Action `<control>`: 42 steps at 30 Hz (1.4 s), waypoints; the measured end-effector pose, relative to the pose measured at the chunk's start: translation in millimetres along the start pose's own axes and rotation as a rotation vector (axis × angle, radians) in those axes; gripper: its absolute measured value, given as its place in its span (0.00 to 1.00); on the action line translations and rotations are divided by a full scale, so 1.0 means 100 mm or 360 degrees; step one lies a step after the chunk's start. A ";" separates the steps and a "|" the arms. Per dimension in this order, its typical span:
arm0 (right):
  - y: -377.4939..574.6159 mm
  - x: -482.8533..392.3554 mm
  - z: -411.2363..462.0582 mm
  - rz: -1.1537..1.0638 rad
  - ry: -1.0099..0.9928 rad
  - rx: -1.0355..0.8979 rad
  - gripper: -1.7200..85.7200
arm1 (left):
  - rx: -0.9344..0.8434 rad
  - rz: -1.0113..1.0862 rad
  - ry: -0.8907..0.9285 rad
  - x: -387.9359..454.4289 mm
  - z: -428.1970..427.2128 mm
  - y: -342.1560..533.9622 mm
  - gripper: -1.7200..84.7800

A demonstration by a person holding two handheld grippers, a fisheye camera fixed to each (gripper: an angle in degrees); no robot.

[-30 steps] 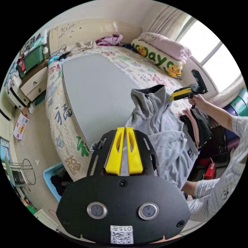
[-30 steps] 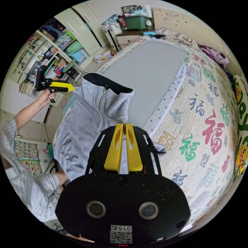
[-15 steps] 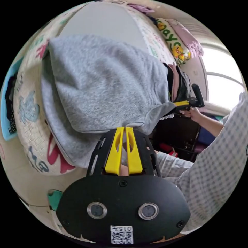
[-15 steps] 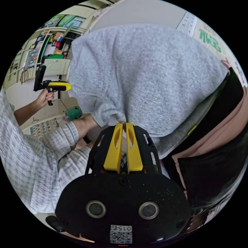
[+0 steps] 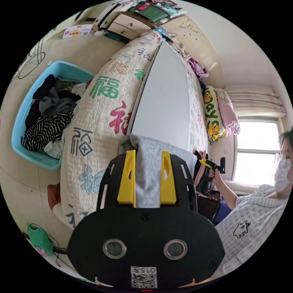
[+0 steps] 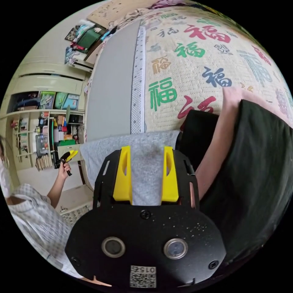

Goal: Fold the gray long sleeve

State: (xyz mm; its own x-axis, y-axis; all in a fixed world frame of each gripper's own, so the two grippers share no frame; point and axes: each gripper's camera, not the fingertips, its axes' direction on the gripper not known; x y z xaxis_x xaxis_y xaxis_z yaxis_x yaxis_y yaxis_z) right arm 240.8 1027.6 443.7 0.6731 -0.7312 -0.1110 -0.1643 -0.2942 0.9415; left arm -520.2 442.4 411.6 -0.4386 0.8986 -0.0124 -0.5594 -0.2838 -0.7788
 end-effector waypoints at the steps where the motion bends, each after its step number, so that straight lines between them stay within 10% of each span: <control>1: -0.06 0.07 0.07 0.0059 -0.0033 -0.0029 0.18 | -0.0016 -0.0008 0.0008 -0.08 0.12 -0.05 0.15; 8: -0.12 0.17 0.06 0.0198 -0.0076 0.0109 0.03 | -0.0241 0.0061 -0.0022 -0.29 0.65 -0.08 0.04; 19: 0.01 0.30 -0.04 0.0304 0.0202 -0.0105 0.16 | -0.0209 0.0125 -0.0027 -0.38 0.66 0.09 0.03; 30: -0.04 0.26 -0.25 0.0343 0.0136 -0.0023 0.05 | -0.0169 -0.0015 0.0125 -0.36 0.51 0.10 0.02; 42: 0.36 -0.14 -0.45 0.0000 0.0268 0.0032 0.11 | -0.0167 0.0203 -0.0406 0.53 0.43 0.44 0.04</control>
State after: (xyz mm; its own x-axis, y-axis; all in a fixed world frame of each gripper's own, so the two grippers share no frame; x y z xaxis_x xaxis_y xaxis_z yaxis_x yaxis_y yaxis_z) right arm 258.3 1054.9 493.4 0.7841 -0.6183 -0.0548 -0.1774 -0.3078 0.9348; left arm -598.1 463.2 403.3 -0.6707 0.7410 0.0335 -0.4185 -0.3407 -0.8419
